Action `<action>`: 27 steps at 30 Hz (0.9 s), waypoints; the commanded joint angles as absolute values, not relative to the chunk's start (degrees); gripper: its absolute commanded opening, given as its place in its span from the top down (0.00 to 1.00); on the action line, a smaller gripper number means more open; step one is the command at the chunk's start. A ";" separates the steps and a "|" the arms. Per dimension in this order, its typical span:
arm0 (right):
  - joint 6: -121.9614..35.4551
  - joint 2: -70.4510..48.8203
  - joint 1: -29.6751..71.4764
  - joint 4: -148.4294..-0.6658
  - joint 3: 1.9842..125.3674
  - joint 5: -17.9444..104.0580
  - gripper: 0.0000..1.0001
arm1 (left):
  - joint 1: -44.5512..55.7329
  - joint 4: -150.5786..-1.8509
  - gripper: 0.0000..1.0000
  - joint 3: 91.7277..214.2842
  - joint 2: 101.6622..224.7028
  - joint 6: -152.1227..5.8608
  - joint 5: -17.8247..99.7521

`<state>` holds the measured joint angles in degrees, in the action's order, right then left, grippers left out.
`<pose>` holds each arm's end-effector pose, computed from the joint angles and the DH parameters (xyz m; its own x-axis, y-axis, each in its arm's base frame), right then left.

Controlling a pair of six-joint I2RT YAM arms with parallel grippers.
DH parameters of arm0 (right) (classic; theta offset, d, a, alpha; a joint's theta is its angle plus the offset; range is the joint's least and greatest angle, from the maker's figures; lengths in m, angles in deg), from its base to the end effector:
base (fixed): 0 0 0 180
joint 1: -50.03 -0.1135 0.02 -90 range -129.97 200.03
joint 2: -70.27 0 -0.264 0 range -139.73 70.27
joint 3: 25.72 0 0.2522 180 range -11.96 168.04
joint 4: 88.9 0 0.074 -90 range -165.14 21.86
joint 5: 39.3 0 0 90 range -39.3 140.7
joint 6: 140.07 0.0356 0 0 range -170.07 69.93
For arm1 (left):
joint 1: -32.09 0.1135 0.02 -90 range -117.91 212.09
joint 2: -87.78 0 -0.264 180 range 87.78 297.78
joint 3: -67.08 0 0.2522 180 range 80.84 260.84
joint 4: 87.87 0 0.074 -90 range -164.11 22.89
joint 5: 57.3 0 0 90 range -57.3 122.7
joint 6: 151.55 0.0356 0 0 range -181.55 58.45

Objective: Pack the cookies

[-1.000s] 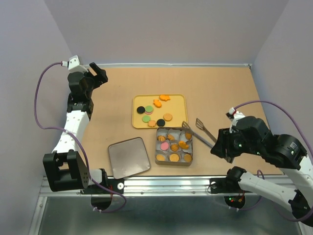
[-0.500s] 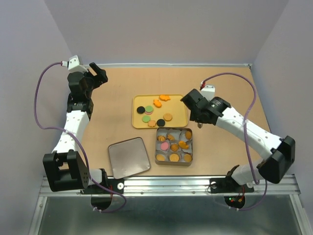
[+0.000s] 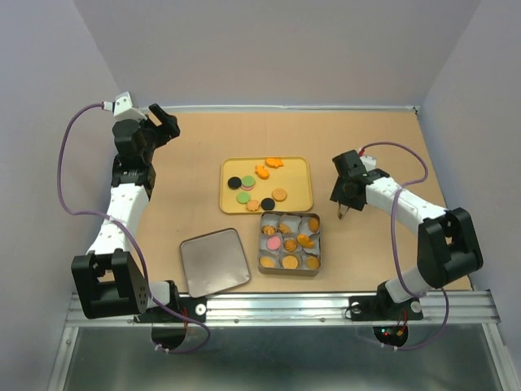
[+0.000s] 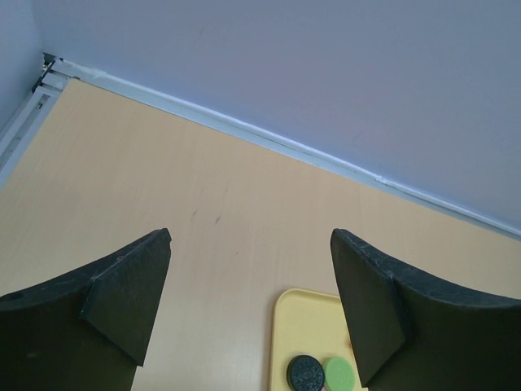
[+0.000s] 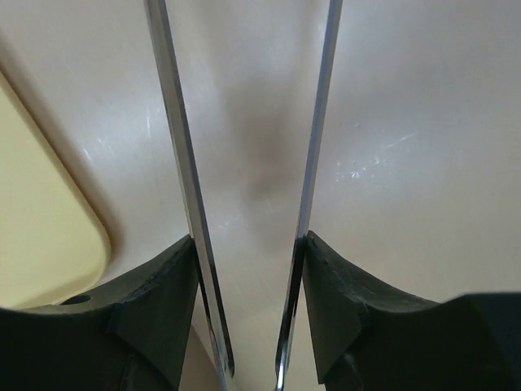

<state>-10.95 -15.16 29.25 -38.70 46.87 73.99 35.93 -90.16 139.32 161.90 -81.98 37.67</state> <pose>0.2792 0.0909 0.2255 -0.7464 0.3366 -0.5741 0.4030 0.9151 0.0126 0.3088 0.0176 0.3599 -0.0002 -0.3485 -0.9373 0.0210 0.9371 -0.3485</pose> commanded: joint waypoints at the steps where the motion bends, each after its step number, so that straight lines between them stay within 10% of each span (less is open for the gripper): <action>1: -11.13 -16.13 28.85 -48.15 41.50 69.42 0.40 | 35.78 -92.57 0.10 138.32 161.25 -81.94 38.15; 12: -10.69 -15.34 28.93 -48.95 38.31 70.30 0.00 | 35.08 -88.53 0.10 140.60 160.99 -83.96 38.50; 20: -12.01 -4.91 28.93 -42.11 44.28 72.93 0.00 | 32.28 -69.33 0.16 141.65 156.85 -87.30 35.44; 27: -13.15 7.14 28.93 -37.01 50.26 71.45 0.00 | 10.58 -56.46 0.20 137.10 157.47 -95.90 23.05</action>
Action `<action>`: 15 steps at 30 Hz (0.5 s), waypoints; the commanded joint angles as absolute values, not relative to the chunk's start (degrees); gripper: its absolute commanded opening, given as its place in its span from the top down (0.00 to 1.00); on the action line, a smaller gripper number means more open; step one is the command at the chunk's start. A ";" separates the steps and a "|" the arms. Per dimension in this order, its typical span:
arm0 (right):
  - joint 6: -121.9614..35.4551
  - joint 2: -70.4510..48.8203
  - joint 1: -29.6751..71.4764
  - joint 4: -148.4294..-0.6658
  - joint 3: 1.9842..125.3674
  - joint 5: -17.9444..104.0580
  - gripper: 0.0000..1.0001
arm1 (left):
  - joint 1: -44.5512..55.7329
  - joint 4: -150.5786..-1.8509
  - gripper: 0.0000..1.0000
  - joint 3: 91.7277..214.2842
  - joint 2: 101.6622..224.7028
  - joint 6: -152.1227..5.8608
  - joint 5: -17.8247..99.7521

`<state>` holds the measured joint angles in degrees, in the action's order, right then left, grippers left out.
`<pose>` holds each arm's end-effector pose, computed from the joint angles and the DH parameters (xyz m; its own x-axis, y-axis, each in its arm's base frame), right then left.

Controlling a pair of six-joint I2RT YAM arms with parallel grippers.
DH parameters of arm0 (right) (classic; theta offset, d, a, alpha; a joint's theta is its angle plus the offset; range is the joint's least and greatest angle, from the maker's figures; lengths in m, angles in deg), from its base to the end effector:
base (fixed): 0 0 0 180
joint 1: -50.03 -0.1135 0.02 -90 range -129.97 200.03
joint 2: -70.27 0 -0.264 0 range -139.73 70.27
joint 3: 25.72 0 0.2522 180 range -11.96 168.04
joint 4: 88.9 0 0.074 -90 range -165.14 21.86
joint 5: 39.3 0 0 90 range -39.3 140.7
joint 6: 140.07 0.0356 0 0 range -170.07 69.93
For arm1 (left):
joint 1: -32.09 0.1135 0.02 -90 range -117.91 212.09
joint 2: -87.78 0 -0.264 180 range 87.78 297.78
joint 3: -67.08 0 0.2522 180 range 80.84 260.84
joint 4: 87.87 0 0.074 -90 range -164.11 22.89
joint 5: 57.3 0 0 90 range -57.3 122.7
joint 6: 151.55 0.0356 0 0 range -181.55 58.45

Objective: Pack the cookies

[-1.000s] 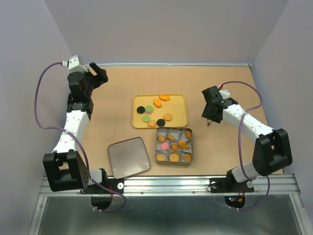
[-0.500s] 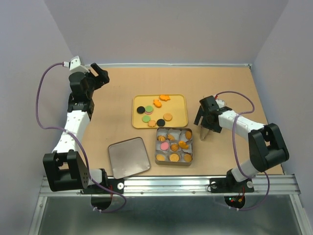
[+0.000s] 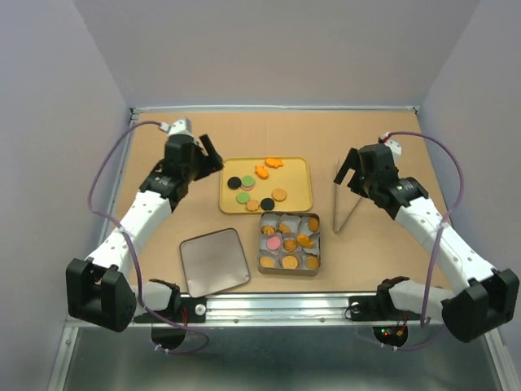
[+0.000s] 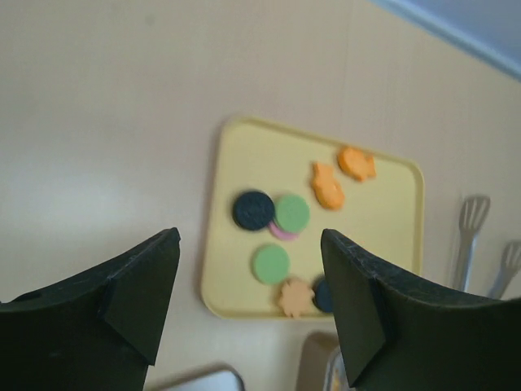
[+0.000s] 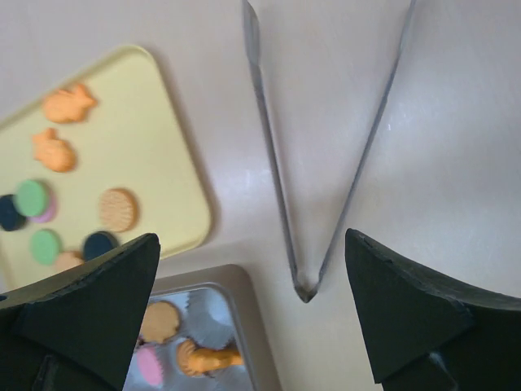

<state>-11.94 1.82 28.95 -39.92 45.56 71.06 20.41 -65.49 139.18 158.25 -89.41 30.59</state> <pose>0.2371 0.0781 0.2941 -0.5986 0.3896 -0.6999 0.3271 0.9165 0.2304 0.2806 -0.0567 0.3307 -0.3855 -0.3972 -0.8328 -0.0131 0.9049 -0.4255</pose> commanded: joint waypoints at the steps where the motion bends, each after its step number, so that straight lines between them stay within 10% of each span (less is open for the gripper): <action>1: -13.24 8.03 28.93 -36.74 50.53 70.74 0.00 | 6.64 -55.84 0.20 136.65 157.39 -99.14 22.16; 15: -12.89 17.88 28.93 -32.52 47.63 65.55 0.00 | -13.69 -45.11 0.28 125.85 157.74 -115.34 18.99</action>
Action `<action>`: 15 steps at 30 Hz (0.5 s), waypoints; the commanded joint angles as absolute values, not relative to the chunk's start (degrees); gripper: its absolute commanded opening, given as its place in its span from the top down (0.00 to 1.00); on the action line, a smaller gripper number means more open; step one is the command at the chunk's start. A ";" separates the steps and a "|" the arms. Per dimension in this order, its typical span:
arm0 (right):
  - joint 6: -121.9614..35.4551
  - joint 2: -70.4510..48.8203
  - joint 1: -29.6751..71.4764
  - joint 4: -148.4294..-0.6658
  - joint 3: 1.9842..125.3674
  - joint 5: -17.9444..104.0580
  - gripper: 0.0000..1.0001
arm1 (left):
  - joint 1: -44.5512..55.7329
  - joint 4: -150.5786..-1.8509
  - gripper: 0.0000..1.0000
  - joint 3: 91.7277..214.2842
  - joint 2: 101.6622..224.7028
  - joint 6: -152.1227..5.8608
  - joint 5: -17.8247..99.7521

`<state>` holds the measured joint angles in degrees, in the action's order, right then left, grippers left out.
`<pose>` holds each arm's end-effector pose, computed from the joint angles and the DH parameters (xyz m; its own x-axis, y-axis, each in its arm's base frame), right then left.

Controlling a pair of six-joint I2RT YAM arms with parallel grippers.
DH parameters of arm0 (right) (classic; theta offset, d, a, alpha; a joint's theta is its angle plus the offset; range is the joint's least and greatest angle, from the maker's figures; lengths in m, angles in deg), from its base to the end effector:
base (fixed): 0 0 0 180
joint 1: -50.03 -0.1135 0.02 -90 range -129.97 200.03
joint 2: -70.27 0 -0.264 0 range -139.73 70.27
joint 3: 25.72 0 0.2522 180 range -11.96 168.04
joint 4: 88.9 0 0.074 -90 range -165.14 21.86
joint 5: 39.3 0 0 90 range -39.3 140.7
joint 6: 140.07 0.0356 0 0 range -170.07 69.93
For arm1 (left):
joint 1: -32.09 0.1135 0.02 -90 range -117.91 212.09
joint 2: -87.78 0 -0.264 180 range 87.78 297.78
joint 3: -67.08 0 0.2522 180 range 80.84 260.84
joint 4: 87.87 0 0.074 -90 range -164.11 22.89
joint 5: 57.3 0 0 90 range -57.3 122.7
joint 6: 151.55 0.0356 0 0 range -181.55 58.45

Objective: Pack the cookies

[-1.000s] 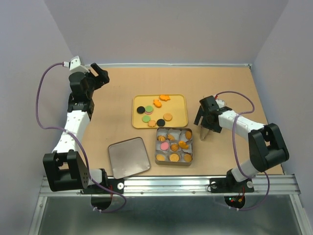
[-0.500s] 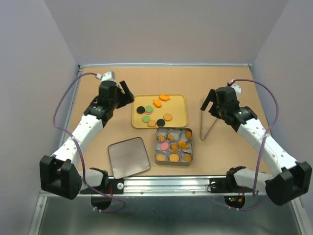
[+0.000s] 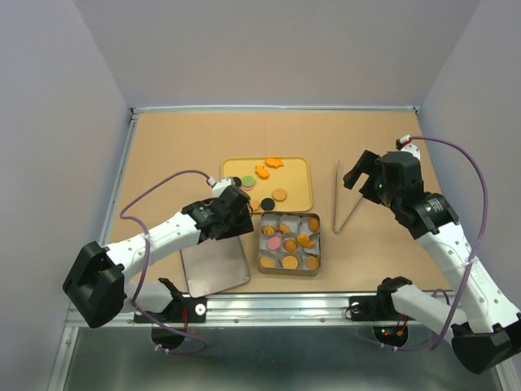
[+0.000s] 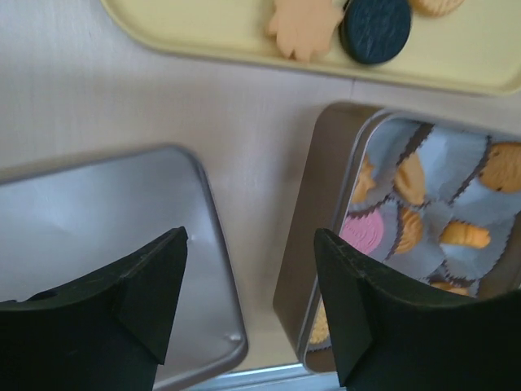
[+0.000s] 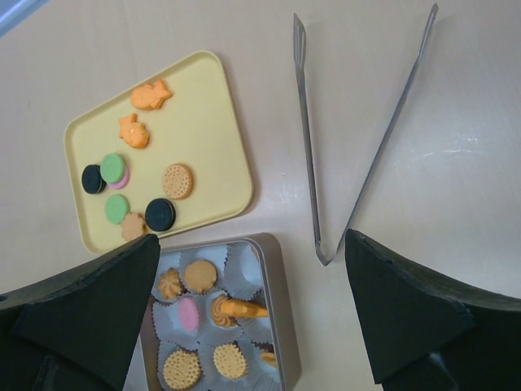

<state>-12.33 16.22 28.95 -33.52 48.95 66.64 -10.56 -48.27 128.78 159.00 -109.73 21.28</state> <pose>0.1808 0.0592 0.3543 -0.5035 0.4367 -0.7455 0.2186 0.8992 0.3790 0.1923 -0.1676 0.2394 -0.7947 -0.2611 -0.5480 -0.0352 0.9210 -0.3879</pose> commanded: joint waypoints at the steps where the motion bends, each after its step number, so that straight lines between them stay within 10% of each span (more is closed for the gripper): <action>1: -12.80 18.06 28.93 -32.43 47.54 65.38 0.00 | -14.74 -45.02 0.30 125.23 158.09 -115.95 18.99; 15: -12.28 20.34 28.93 -31.29 44.47 64.85 0.00 | -17.04 -51.43 0.40 122.32 165.64 -115.34 20.84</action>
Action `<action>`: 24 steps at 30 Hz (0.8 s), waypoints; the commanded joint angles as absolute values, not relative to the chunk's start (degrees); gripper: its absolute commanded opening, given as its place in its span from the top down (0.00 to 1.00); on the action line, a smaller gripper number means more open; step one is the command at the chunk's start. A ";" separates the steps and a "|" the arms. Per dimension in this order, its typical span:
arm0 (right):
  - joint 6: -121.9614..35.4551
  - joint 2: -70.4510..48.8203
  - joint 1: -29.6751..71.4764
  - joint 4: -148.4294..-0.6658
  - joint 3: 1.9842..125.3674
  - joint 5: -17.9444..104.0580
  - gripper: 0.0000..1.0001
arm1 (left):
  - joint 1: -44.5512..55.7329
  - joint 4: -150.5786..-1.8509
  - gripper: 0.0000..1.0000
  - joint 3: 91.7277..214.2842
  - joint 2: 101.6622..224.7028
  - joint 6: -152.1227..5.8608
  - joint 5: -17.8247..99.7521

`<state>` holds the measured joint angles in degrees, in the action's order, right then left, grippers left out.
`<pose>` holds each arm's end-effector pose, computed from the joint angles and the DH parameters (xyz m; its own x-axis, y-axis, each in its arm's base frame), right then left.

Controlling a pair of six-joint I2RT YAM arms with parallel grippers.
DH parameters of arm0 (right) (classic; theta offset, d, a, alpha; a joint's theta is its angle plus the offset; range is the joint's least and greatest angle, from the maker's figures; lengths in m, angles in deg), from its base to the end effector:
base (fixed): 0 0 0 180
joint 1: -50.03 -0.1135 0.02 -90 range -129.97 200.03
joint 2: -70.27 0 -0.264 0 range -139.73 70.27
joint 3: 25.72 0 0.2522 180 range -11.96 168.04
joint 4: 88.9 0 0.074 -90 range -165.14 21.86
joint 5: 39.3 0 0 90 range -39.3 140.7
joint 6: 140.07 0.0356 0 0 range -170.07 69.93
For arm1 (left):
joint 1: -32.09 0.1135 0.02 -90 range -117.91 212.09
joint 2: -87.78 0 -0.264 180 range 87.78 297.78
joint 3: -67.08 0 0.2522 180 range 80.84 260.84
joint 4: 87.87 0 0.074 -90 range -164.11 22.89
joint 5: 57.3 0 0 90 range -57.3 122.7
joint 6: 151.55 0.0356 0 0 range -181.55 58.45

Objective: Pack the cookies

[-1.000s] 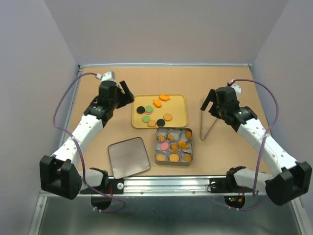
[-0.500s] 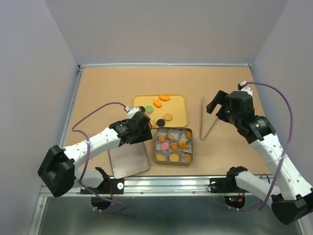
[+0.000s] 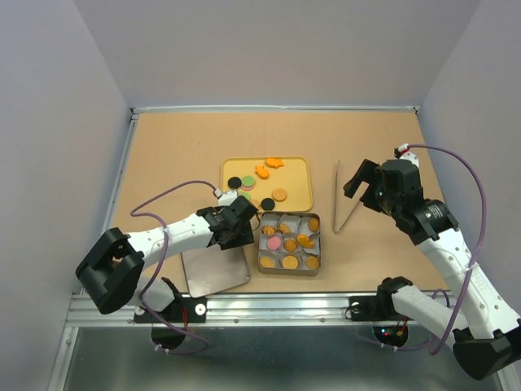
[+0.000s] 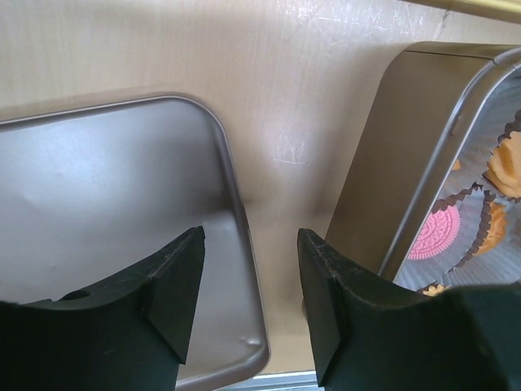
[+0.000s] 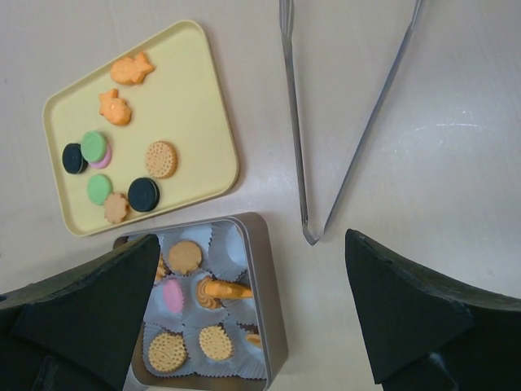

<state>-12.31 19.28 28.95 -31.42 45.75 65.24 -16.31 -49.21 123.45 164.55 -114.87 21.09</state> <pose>0.1681 0.0552 0.3416 -0.5426 0.4261 -0.7239 0.2165 0.9036 0.3696 0.1726 -0.1836 0.1892 -0.8725 -0.2005 -0.4456 -0.0602 0.9491 -0.3092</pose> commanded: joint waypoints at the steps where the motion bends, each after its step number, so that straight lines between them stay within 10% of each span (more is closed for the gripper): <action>1: -12.27 20.52 28.93 -31.29 44.21 64.85 0.00 | -17.13 -51.44 0.40 122.41 166.00 -115.34 20.75; 9: -12.45 20.87 28.93 -31.02 42.89 65.20 0.00 | -17.30 -51.70 0.55 122.15 169.86 -115.69 21.63; 17: -12.45 21.13 28.93 -31.02 42.01 65.46 0.00 | -17.48 -51.44 0.99 122.49 170.04 -115.52 22.33; 24: -13.68 20.35 28.93 -30.41 46.30 65.29 0.00 | -17.31 -34.52 1.00 135.55 158.55 -113.50 14.70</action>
